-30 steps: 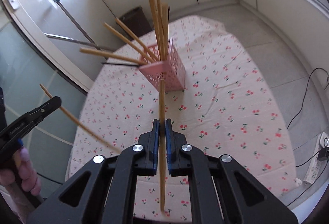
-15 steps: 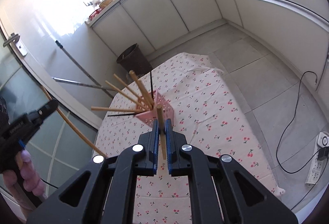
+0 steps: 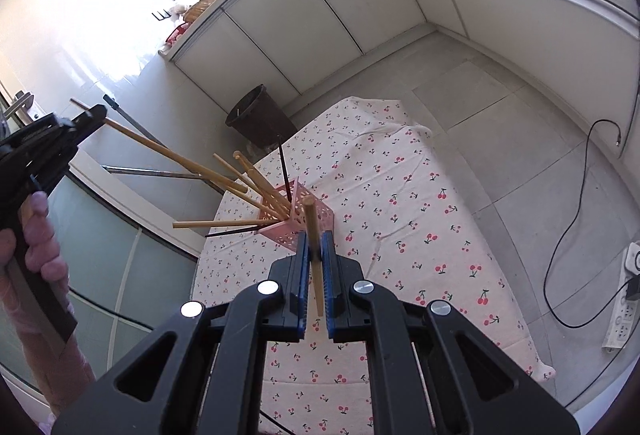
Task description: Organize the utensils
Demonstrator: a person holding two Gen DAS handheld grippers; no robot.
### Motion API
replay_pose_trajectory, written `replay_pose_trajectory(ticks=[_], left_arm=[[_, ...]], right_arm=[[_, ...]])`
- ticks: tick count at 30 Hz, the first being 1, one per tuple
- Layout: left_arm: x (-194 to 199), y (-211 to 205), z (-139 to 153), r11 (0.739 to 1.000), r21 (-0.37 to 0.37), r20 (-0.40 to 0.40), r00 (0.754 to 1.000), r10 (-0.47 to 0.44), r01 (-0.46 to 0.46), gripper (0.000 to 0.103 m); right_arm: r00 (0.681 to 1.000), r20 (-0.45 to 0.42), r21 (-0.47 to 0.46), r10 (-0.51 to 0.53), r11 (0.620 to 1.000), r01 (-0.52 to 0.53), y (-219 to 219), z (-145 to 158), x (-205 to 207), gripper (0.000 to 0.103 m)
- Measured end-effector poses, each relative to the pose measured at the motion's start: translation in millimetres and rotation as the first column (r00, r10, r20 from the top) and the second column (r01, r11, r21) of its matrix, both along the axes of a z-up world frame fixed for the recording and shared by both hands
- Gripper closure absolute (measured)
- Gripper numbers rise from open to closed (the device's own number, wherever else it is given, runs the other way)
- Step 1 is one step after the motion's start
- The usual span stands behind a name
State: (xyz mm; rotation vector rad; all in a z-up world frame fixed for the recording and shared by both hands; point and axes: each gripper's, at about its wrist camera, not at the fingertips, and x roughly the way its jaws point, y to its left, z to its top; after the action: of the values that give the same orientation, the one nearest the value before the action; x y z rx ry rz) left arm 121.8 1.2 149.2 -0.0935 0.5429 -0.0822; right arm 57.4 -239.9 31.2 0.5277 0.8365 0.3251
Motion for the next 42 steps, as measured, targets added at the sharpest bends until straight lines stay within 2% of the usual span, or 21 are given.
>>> replay_pose_trajectory(ticks=[4,5,7,11,15,19,23,26,29,32,33,34,35,36,39,42], left_arm=[[26.2,1.6,-21.4,0.998,0.037,-0.057,0.997,0.043,-0.041,0.096],[28.3,4.7,-27.1,0.998,0.037,-0.069,0.996,0.057,-0.054,0.093],[23.6,12.5,-31.4,0.998,0.015,-0.062,0.996,0.069,-0.068,0.077],[-1.0,35.0,-28.7,0.994,-0.058,-0.024,0.995,0.095,-0.096,0.068],[-31.7,58.7,-25.8,0.984,-0.133,0.004,0.992,0.123,-0.122,0.065],[-60.4,85.3,-34.5,0.968,-0.188,0.013,0.985,0.172,-0.167,0.061],[-60.1,101.9,-44.9,0.961,-0.198,-0.025,0.981,0.19,-0.191,0.06],[-58.9,116.1,-48.5,0.952,-0.233,-0.046,0.98,0.195,-0.2,0.06],[-58.5,125.7,-49.7,0.946,-0.249,-0.052,0.978,0.202,-0.208,0.06],[-54.7,133.7,-52.1,0.939,-0.267,-0.066,0.976,0.209,-0.219,0.06],[-52.5,134.2,-54.2,0.938,-0.266,-0.071,0.975,0.211,-0.222,0.06],[-49.6,134.9,-57.5,0.938,-0.259,-0.083,0.973,0.216,-0.231,0.06],[-47.7,135.7,-61.2,0.937,-0.254,-0.097,0.97,0.223,-0.241,0.06],[-47.0,136.7,-63.0,0.936,-0.254,-0.105,0.968,0.226,-0.246,0.06],[-47.7,141.3,-65.7,0.93,-0.275,-0.123,0.968,0.22,-0.246,0.06],[-51.7,138.2,-63.9,0.934,-0.269,-0.113,0.971,0.211,-0.234,0.058]], right_arm=[[1.0,-0.004,-0.005,0.001,1.0,-0.001,1.2,-0.5,2.7,0.096],[1.0,-0.004,-0.003,0.002,1.0,-0.002,1.6,-0.7,3.0,0.096],[1.0,0.0,0.001,0.004,1.0,-0.004,2.4,-0.2,3.3,0.096],[0.999,0.031,0.006,0.024,1.0,-0.024,9.0,7.6,-0.4,0.096],[0.996,0.089,0.022,0.029,0.999,-0.031,16.3,26.7,-7.1,0.096],[0.985,0.174,0.021,0.019,1.0,-0.023,27.3,62.8,-9.7,0.096],[0.964,0.265,-0.011,0.012,1.0,-0.01,46.5,103.6,0.5,0.096],[0.95,0.313,-0.046,0.014,0.999,0.001,63.3,126.9,13.5,0.096],[0.944,0.331,-0.078,0.013,0.997,0.014,76.8,138.3,31.9,0.096],[0.946,0.323,-0.103,0.02,0.995,0.015,89.3,136.9,54.2,0.096],[0.948,0.318,-0.118,0.022,0.993,0.016,94.5,133.0,63.8,0.095],[0.952,0.304,-0.147,0.035,0.989,0.01,103.2,125.2,78.5,0.089],[0.957,0.286,-0.169,0.044,0.986,0.005,108.4,118.7,89.3,0.068],[0.964,0.264,-0.183,0.028,0.983,0.022,111.6,109.2,100.6,0.058],[0.963,0.271,-0.132,0.006,0.991,0.031,107.4,98.7,104.5,0.055],[0.952,0.306,-0.131,0.003,0.991,0.039,103.0,100.0,87.7,0.055]])
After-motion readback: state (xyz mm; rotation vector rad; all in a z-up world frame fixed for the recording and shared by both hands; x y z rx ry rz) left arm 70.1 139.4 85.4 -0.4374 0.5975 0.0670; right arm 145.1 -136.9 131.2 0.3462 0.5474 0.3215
